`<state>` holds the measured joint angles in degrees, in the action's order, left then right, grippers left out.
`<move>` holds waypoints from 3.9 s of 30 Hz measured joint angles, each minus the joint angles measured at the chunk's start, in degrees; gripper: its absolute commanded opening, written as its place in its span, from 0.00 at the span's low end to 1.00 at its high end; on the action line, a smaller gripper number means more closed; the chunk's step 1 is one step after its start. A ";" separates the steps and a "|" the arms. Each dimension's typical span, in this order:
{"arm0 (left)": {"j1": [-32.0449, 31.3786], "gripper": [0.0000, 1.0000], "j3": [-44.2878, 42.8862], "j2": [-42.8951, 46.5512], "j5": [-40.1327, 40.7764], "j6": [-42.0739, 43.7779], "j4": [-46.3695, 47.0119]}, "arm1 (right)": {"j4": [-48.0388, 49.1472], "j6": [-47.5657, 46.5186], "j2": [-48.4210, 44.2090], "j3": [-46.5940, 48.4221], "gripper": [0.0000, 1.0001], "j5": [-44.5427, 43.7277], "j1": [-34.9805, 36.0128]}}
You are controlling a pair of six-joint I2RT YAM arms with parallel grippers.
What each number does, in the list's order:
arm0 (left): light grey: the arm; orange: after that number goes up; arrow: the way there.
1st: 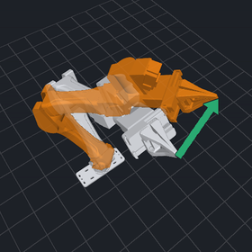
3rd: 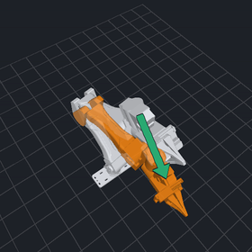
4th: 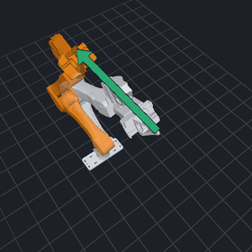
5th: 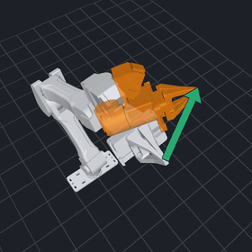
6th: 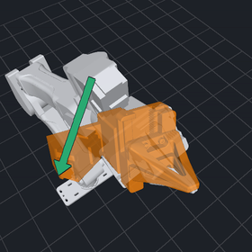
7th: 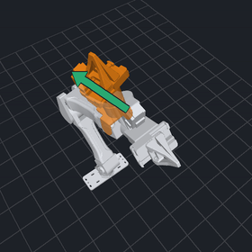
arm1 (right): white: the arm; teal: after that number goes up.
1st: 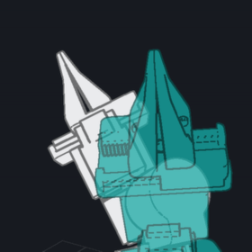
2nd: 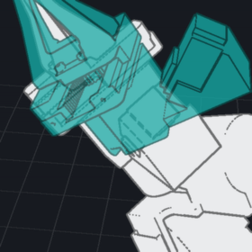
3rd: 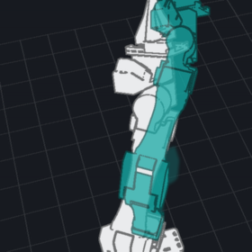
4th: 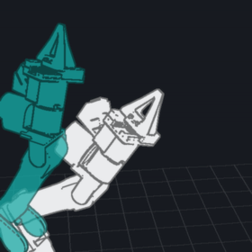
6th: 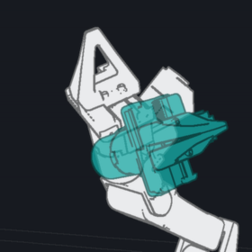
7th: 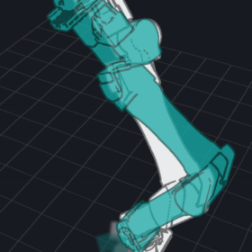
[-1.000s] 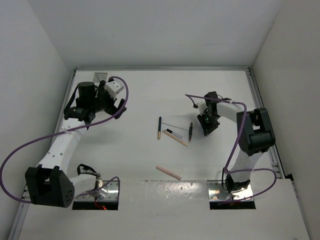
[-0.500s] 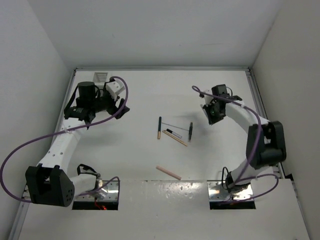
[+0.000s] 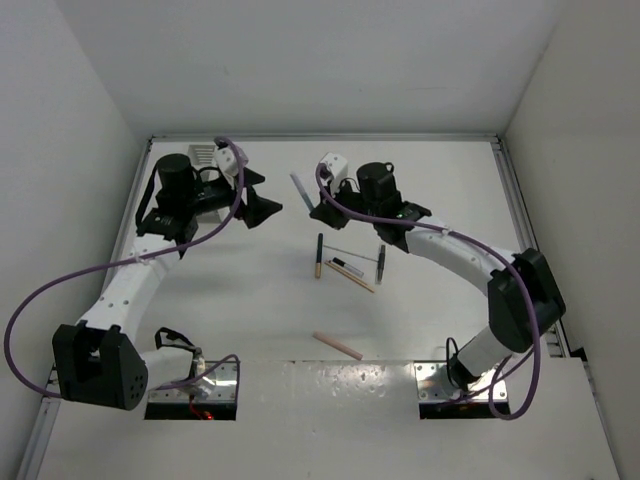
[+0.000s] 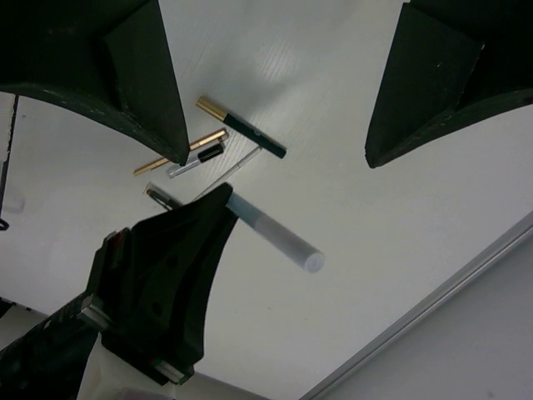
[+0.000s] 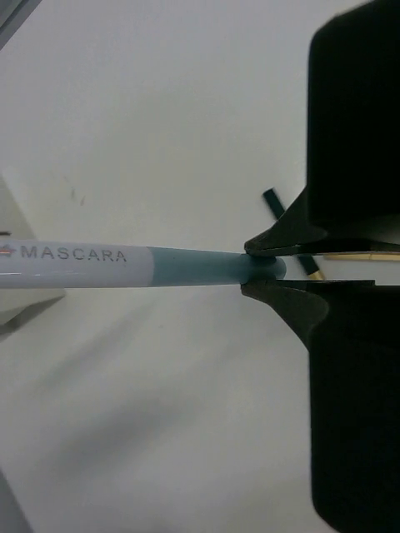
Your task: Organize the makeup
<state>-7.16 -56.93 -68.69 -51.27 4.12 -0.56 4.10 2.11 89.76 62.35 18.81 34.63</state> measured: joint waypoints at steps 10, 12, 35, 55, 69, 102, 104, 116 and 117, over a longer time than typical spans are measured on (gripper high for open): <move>-0.02 0.90 4.13 -0.46 -1.44 -6.60 7.06 | 10.51 5.11 5.05 2.95 0.00 5.99 4.68; 0.02 0.88 4.46 -0.55 -0.61 -8.20 8.39 | 11.13 5.49 5.05 2.97 0.00 6.75 5.44; 1.31 0.00 3.45 -1.92 5.09 -12.11 9.90 | 13.99 8.61 8.09 2.95 1.00 7.58 5.81; 17.11 0.00 -24.79 -34.56 36.13 3.26 12.70 | -12.39 5.90 4.44 -0.68 1.00 -16.15 -10.69; 17.22 0.31 -24.79 -42.47 32.96 3.50 17.55 | -22.91 10.36 4.17 -2.91 0.55 -23.23 -13.81; 16.46 0.63 -29.44 -31.01 28.46 13.62 -8.09 | -26.49 20.33 16.83 -0.96 0.02 -23.28 -14.47; 16.44 0.63 -29.44 -30.58 27.34 13.62 -8.98 | -26.45 20.35 16.83 -0.92 0.00 -23.32 -15.08; 6.60 0.75 -30.91 -28.92 13.64 26.18 -27.10 | -20.04 12.07 7.69 -0.24 0.00 -18.32 -17.35; 5.22 0.76 -30.88 -28.59 12.13 26.58 -28.06 | -17.46 12.33 5.77 0.00 0.00 -16.96 -17.14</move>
<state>-1.93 -87.81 -97.27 -39.13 30.70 -28.62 -13.37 14.44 95.53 62.35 1.85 17.50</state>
